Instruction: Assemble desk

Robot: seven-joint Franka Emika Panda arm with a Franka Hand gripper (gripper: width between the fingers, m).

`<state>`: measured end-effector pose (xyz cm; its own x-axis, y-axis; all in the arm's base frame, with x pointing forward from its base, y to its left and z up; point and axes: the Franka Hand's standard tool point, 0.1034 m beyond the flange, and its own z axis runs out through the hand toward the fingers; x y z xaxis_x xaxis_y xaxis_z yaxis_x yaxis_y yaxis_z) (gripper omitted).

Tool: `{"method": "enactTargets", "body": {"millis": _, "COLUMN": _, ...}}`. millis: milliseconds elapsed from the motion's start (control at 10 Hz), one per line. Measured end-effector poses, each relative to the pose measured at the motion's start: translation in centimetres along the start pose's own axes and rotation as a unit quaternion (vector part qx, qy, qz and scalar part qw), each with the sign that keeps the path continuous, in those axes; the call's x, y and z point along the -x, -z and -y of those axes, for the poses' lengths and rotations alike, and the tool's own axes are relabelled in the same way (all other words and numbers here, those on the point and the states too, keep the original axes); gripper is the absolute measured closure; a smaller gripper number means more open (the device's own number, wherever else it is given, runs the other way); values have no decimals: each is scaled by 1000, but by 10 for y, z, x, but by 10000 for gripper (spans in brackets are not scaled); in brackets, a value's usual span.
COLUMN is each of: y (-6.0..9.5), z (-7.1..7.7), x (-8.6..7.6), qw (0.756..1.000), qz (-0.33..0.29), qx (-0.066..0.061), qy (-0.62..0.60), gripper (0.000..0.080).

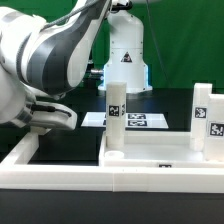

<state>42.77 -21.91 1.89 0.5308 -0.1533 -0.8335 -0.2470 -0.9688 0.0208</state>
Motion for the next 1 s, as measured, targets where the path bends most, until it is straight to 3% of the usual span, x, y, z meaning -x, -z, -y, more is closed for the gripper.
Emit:
{"method": "enactTargets", "body": {"millis": 400, "y": 60, "z": 22, "x": 35, "qw": 1000, "qz": -18, "qx": -10, "qy": 12, "gripper": 512}}
{"method": "enactTargets", "body": {"millis": 900, "y": 70, "z": 18, "x": 28, "qw": 998, "qz": -55, "qx": -5, "qy": 7, "gripper": 512}}
{"method": "enactTargets", "body": {"millis": 1000, "y": 82, "z": 25, "x": 29, "qw": 996, "qz": -85, "qx": -1, "qy": 6, "gripper": 512}}
